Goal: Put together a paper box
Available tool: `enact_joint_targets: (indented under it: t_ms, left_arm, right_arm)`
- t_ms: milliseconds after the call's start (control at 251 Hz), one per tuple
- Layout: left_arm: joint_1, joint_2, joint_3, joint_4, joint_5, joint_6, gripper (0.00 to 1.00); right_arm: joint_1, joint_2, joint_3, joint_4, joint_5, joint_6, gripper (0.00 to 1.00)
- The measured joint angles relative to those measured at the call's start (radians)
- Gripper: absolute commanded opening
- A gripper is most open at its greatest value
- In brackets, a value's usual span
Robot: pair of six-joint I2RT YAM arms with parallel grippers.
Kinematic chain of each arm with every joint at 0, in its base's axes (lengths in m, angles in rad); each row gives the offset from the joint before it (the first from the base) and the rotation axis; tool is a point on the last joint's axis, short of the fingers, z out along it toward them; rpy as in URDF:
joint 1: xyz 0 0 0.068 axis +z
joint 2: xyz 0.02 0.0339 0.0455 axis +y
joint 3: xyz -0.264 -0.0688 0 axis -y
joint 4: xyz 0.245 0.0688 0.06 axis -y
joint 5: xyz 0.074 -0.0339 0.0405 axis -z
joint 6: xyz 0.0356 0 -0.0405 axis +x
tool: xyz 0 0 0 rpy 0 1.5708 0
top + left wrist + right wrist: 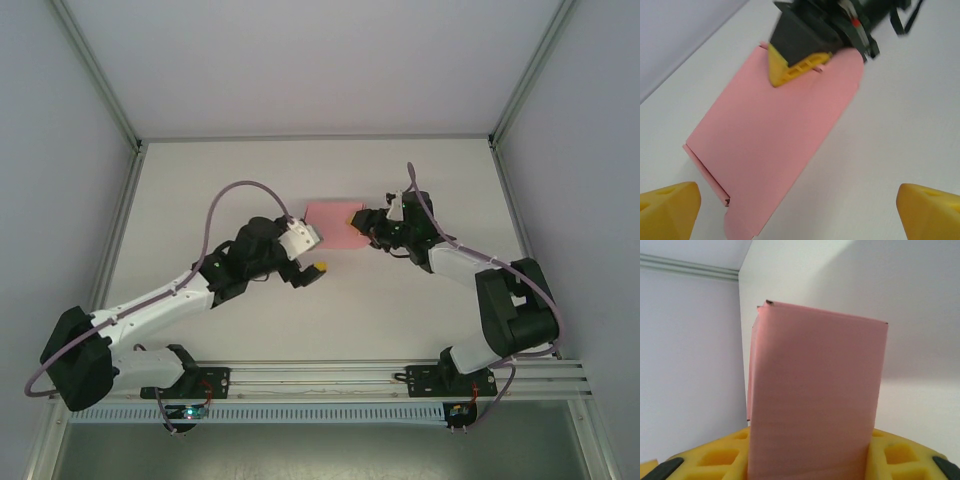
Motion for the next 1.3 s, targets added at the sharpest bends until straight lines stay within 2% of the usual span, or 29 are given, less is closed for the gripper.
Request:
enact_joint_targets:
  t_ms: [283,587,758,906,962,1058,1133,1193,1225,1249,1261,1269,1301]
  left_arm:
    - [-0.055,0.098,0.029,-0.014,-0.113,0.207,1.0]
    - [-0.075,0.209,0.031,0.034,-0.236,0.323,1.0]
    - [-0.075,0.231,0.05,0.057,-0.294,0.353,0.83]
    - [-0.075,0.253,0.066,0.058,-0.328,0.36,0.76]
    - [-0.075,0.257,0.067,0.058,-0.338,0.365,0.65]
    - [-0.075,0.265,0.071,0.061,-0.347,0.374,0.51]
    - [-0.076,0.266,0.071,0.061,-0.347,0.383,0.47]
    - [-0.08,0.266,0.071,0.06,-0.347,0.391,0.44]
    - [-0.08,0.266,0.071,0.06,-0.344,0.394,0.44]
    - [-0.08,0.266,0.071,0.06,-0.341,0.394,0.44]
    - [-0.08,0.266,0.071,0.06,-0.34,0.393,0.44]
    - [-0.081,0.266,0.071,0.06,-0.34,0.393,0.44]
    - [-0.081,0.266,0.072,0.061,-0.339,0.393,0.43]
  right_arm:
    - [-0.018,-0.036,0.016,-0.141,-0.045,0.078,0.37]
    - [-0.024,-0.026,0.021,-0.144,-0.187,0.208,0.39]
    - [-0.024,0.007,0.019,-0.12,-0.251,0.267,0.4]
    - [-0.031,0.007,0.015,-0.114,-0.27,0.291,0.44]
    - [-0.037,0.007,0.015,-0.111,-0.275,0.299,0.46]
    - [-0.037,0.007,0.01,-0.107,-0.276,0.306,0.49]
    - [-0.037,0.007,0.007,-0.105,-0.275,0.309,0.49]
    - [-0.042,0.006,0.007,-0.106,-0.276,0.31,0.54]
    - [-0.043,0.004,0.007,-0.106,-0.276,0.309,0.6]
    - [-0.043,0.003,0.007,-0.106,-0.276,0.306,0.7]
    - [-0.043,0.002,0.007,-0.106,-0.275,0.303,0.89]
    - [-0.043,0.001,0.007,-0.107,-0.275,0.306,0.96]
    - [-0.043,-0.005,0.006,-0.111,-0.274,0.303,0.98]
